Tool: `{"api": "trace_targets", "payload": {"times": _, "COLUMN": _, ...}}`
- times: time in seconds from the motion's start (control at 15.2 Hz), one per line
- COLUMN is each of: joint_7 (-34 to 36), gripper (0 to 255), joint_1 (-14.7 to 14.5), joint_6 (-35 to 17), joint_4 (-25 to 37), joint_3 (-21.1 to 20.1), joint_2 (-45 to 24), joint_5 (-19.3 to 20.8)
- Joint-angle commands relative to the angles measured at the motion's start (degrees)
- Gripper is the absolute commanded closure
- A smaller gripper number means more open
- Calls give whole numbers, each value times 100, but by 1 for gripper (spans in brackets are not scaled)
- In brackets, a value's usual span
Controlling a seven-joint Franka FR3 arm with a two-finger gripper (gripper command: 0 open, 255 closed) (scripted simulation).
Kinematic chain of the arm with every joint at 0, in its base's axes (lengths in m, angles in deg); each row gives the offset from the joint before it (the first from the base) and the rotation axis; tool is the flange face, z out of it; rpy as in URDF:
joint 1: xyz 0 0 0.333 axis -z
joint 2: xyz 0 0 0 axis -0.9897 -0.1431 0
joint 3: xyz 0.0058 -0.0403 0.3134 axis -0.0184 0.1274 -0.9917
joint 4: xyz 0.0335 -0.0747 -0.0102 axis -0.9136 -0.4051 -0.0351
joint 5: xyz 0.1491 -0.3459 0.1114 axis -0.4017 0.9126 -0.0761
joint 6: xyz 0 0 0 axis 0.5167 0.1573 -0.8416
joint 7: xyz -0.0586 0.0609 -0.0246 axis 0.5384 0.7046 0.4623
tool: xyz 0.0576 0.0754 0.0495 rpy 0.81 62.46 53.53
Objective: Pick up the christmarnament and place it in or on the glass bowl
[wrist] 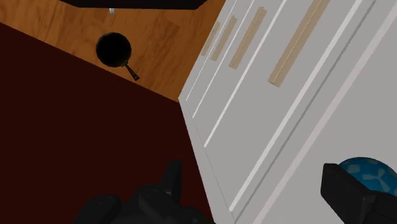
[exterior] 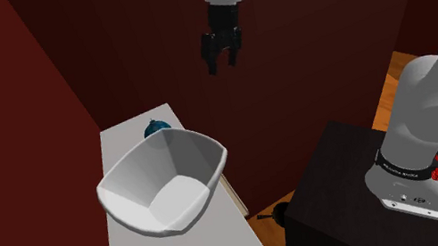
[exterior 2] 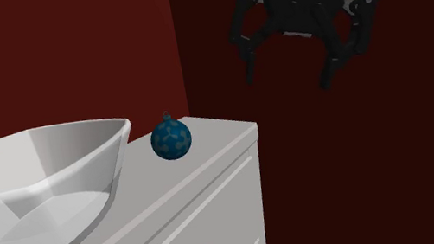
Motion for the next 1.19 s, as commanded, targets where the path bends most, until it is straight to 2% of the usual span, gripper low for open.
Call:
{"api": "trace_targets", "payload": {"times": 0.0, "joint_7": 47, "gripper": 0, "joint_1": -86, "joint_6": -79, "joint_4": 247, "joint_3": -62, "joint_2": -341, "joint_5": -163}}
{"api": "trace_targets", "payload": {"times": 0.46, "joint_7": 200, "gripper": 0, "joint_1": -355, "joint_6": -322, "joint_4": 1245, "joint_3": -298, "joint_2": -1590, "joint_5": -650}}
{"api": "trace_targets", "payload": {"times": 0.86, "joint_7": 363, "gripper": 0, "joint_1": -564, "joint_6": -369, "joint_4": 2365, "joint_3": -507, "joint_2": -2718, "joint_5": -960}}
{"api": "trace_targets", "payload": {"times": 1.12, "joint_7": 373, "gripper": 0, "joint_1": -625, "joint_6": -573, "joint_4": 2351, "joint_3": -559, "joint_2": -2887, "joint_5": -991}}
